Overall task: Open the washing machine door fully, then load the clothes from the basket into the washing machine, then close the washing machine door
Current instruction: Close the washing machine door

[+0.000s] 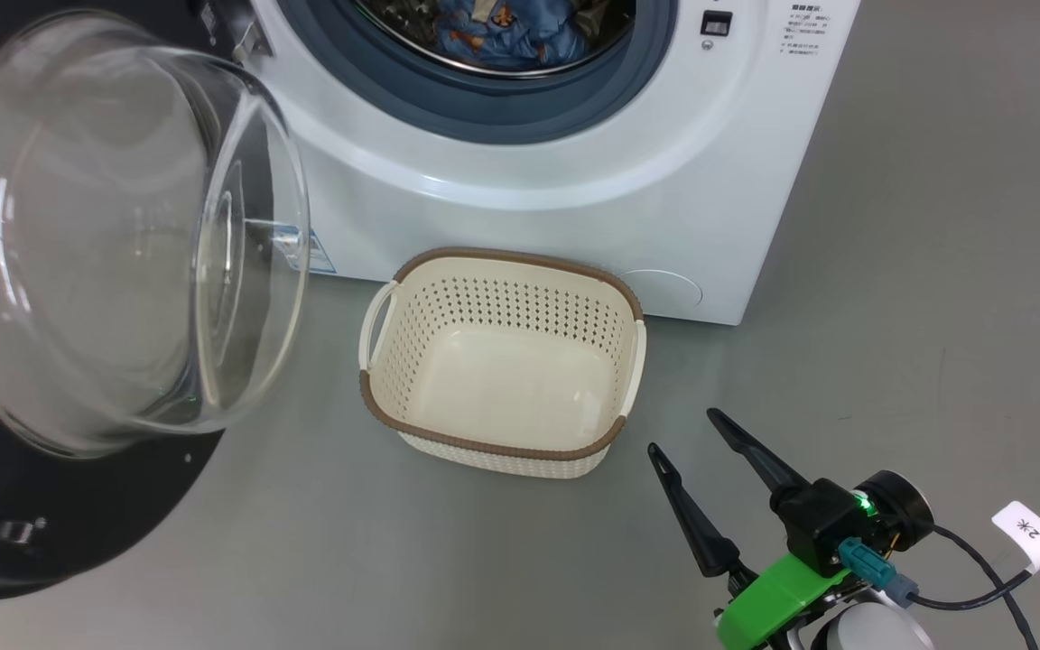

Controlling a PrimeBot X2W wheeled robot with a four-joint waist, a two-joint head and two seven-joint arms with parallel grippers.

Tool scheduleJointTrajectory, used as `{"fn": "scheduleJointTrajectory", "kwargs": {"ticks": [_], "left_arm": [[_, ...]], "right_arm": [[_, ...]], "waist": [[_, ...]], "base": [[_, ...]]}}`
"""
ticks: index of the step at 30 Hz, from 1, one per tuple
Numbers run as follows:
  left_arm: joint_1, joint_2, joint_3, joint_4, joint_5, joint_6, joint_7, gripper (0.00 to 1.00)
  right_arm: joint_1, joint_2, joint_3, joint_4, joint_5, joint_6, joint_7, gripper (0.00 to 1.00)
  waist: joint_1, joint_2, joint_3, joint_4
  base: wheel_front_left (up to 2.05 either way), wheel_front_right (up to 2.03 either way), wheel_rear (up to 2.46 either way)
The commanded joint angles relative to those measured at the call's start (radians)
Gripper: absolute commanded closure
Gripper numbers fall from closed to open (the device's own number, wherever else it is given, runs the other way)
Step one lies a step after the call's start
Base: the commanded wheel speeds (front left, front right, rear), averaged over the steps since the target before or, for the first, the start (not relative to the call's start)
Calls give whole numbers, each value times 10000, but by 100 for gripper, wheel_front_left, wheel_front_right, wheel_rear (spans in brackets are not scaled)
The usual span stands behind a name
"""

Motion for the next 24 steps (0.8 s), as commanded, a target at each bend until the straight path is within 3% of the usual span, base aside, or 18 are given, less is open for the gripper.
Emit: {"fn": "scheduleJointTrajectory", "kwargs": {"ticks": [1, 11, 24], "left_arm": [[376, 270, 5, -647, -161, -30, 370, 100], [1270, -927, -39, -2787, -901, 389, 1323, 100], [2326, -2546, -847, -5473, -1287, 1041, 2226, 100]], "right_arm": [[48, 118, 179, -226, 96, 16, -48, 0], [58, 194, 72, -248, 95, 16, -48, 0], [30, 301, -191, -94, 109, 16, -48, 0]], "waist": [[0, 0, -48, -18], [0, 0, -35, -143], [0, 0, -39, -514]], "base": [[0, 0, 0], [0, 0, 0], [0, 0, 0]]}}
